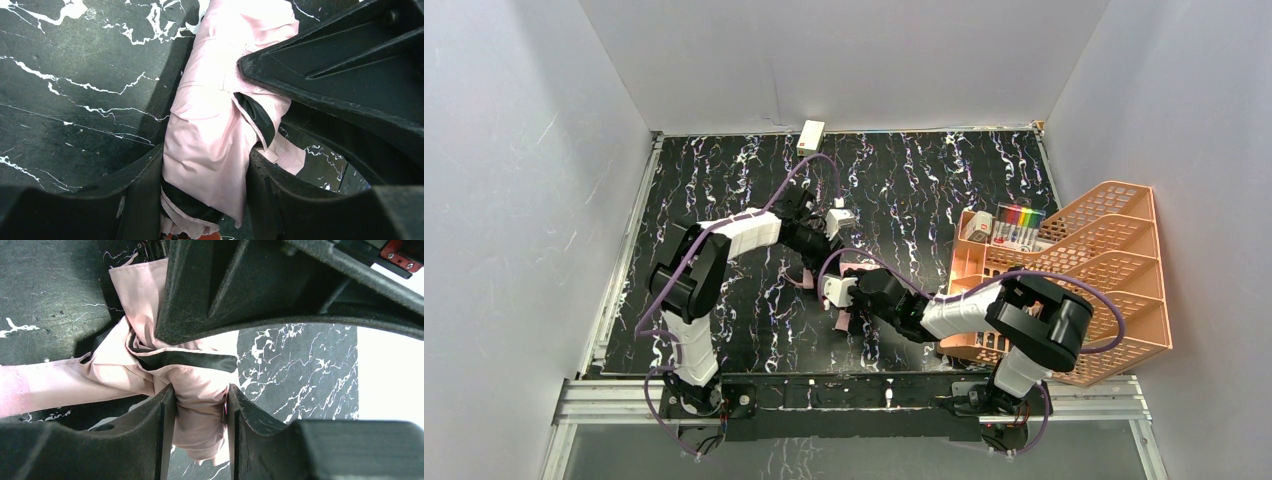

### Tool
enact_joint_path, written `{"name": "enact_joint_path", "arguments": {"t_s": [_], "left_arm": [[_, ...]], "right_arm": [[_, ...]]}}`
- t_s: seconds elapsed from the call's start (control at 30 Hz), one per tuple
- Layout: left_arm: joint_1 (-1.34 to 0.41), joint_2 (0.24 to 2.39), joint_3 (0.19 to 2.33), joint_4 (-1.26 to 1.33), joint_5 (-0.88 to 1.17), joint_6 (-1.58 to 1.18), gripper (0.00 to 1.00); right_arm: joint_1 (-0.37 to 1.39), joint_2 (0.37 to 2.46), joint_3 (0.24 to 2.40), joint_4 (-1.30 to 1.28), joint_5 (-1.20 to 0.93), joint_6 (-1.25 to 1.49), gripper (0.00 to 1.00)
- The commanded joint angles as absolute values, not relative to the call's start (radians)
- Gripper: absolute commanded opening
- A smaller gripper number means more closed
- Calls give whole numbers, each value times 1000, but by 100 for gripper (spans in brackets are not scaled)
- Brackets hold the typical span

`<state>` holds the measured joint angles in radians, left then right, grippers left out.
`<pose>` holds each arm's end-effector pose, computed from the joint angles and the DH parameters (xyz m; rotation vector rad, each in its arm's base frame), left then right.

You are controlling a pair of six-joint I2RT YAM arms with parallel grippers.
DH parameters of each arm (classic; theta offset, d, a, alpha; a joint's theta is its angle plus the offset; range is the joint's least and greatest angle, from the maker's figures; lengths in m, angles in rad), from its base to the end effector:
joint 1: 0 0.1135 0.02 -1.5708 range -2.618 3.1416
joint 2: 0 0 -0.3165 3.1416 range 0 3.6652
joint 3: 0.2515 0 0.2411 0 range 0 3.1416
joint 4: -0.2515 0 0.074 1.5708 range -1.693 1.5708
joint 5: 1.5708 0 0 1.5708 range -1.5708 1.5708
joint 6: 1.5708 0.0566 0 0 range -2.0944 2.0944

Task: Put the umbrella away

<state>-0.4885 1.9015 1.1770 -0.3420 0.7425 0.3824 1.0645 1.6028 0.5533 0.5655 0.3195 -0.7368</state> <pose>0.3293 -0.2184 0.2017 1.2841 2.1647 -1.0078 0.1666 0.2638 0.1978 -1.4617 1.4094 -0.1221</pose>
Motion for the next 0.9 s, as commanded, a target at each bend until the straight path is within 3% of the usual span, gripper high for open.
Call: {"name": "enact_joint_path", "arguments": {"t_s": [0.0, 0.17, 0.27, 0.37, 0.47, 0.67, 0.87], "left_arm": [[-497, 1887, 1132, -372, 616, 429, 38], [-506, 1853, 1088, -366, 515, 440, 14], [-520, 1852, 1083, -367, 467, 427, 6], [-533, 1848, 1063, -346, 392, 411, 5], [-536, 1822, 1028, -308, 356, 398, 4], [-545, 1719, 916, -177, 287, 394, 3], [-593, 1672, 861, -111, 152, 381, 3]], "right_arm": [[1059, 1607, 509, 374, 330, -685, 14], [1060, 1564, 517, 367, 321, -672, 18], [1059, 1513, 524, 357, 320, -655, 31], [1060, 1421, 529, 331, 324, -595, 52], [1060, 1297, 520, 290, 322, -491, 59], [1059, 1057, 490, 154, 288, -196, 63], [1060, 956, 506, -23, 296, 185, 63]]}}
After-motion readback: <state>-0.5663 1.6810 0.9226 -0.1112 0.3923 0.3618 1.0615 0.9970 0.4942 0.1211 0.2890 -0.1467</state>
